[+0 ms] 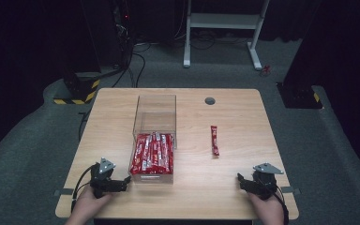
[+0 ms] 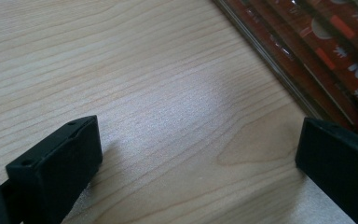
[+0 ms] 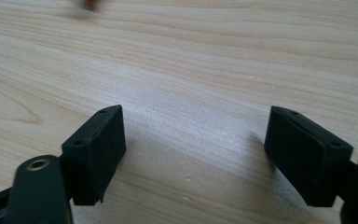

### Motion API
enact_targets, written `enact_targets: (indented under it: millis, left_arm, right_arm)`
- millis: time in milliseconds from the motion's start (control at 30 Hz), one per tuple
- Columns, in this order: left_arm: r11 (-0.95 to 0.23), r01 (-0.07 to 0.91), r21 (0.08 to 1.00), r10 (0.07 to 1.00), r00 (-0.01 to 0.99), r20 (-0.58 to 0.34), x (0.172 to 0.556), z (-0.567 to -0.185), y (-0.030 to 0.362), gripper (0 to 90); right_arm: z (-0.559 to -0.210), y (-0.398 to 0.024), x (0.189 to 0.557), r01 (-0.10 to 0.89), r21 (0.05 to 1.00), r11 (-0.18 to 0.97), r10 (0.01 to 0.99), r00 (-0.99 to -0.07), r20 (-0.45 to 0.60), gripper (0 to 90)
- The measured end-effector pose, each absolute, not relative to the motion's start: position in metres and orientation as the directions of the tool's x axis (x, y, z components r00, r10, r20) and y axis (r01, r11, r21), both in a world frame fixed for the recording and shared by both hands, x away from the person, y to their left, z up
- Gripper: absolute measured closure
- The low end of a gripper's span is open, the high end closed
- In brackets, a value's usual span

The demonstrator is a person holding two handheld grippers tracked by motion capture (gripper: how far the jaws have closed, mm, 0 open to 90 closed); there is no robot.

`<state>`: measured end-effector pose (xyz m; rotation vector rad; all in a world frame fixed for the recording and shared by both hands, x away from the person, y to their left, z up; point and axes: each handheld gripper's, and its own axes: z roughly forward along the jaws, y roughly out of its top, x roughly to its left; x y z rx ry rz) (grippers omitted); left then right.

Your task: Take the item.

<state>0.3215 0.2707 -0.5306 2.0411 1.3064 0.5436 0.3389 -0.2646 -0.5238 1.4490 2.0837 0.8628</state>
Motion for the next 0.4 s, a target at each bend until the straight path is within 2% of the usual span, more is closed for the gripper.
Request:
enact_targets:
  millis: [67, 400]
  left_arm:
    - [-0.294, 0.639, 0.710, 0.909, 0.418, 0.000, 0.321, -0.531, 0.271, 0.6]
    - [-0.290, 0.639, 0.712, 0.910, 0.415, -0.002, 0.321, -0.531, 0.270, 0.6]
  right_arm:
    - [-0.524, -0.262, 0.342, 0.659, 0.710, 0.250, 0.939, -0.344, -0.011, 14.5]
    - [-0.524, -0.248, 0.351, 0.657, 0.706, 0.265, 0.933, -0.360, -0.014, 13.1]
